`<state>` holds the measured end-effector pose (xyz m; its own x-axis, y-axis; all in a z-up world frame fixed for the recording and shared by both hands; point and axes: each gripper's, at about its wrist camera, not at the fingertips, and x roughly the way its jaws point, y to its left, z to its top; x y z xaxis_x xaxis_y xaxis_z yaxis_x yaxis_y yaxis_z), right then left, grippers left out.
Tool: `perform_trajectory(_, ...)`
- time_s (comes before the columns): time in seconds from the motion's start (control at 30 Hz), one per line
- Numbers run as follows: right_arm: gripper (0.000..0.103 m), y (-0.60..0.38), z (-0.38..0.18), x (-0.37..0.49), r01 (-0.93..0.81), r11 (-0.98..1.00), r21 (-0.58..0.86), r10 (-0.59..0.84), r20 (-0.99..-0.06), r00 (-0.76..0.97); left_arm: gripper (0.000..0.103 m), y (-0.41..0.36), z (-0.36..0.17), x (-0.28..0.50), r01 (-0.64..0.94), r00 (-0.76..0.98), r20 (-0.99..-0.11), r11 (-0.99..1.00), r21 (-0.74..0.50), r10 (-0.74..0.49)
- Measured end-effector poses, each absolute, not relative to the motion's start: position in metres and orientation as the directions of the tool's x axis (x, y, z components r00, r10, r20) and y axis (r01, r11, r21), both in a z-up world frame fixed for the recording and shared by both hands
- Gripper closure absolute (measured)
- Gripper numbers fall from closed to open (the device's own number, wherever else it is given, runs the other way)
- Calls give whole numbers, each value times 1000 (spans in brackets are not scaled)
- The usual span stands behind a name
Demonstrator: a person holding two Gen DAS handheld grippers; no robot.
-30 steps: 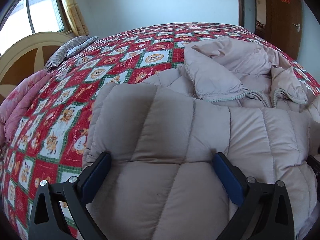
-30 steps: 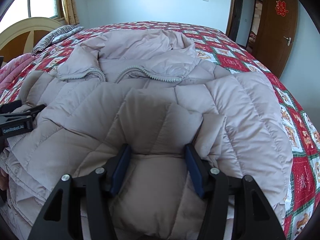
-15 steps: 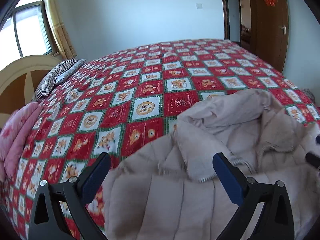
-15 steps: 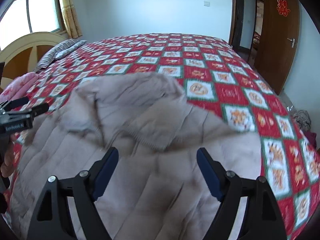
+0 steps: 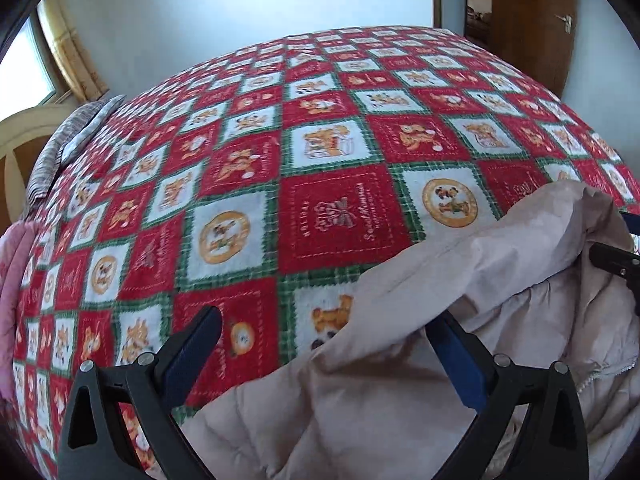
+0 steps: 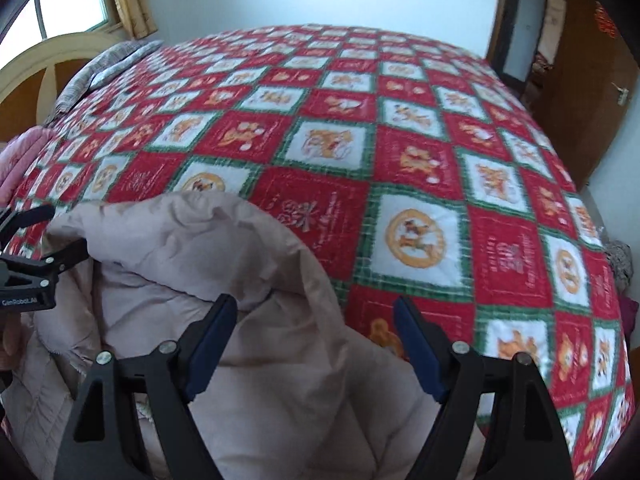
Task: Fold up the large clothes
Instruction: 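Grasp the jacket hem with the left gripper while the right gripper grasps it too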
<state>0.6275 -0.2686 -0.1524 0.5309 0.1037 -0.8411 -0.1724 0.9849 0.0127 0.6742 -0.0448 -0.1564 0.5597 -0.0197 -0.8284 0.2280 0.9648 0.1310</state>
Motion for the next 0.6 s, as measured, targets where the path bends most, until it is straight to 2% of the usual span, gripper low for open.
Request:
perform_trajectory(0.03,39,-266,-154,629,-194,981,9,111,-847,520,2,-49,-158,675,234,566,-825,961,147,-11)
perform_trajectory(0.07,68,-262,-158,631,-219,976,4,115,-859,498,12,-52,-158,676,247,571,-821,956,158,-12)
perform_trajectory(0.1,79,-261,-159,632,-230,973,1,117,-865,487,46,-56,-158,675,267,569,-822,951,157,-24)
perform_trajectory(0.13,85,-260,-158,630,-235,972,-10,111,-860,497,68,-57,-159,675,292,555,-831,946,142,-47)
perform_trajectory(0.17,91,-258,-154,626,-247,969,-24,109,-853,510,95,-60,-159,673,329,527,-846,937,116,-80)
perform_trajectory(0.3,94,-261,-133,601,-259,963,-73,93,-811,578,97,-62,-135,653,335,631,-774,919,206,-56)
perform_trajectory(0.43,97,-266,-127,578,-244,964,-107,71,-781,621,98,-46,-121,632,332,650,-754,929,165,-98)
perform_trajectory(0.6,99,-273,-138,555,-221,969,-107,50,-794,606,101,-30,-136,605,327,629,-771,933,150,-96)
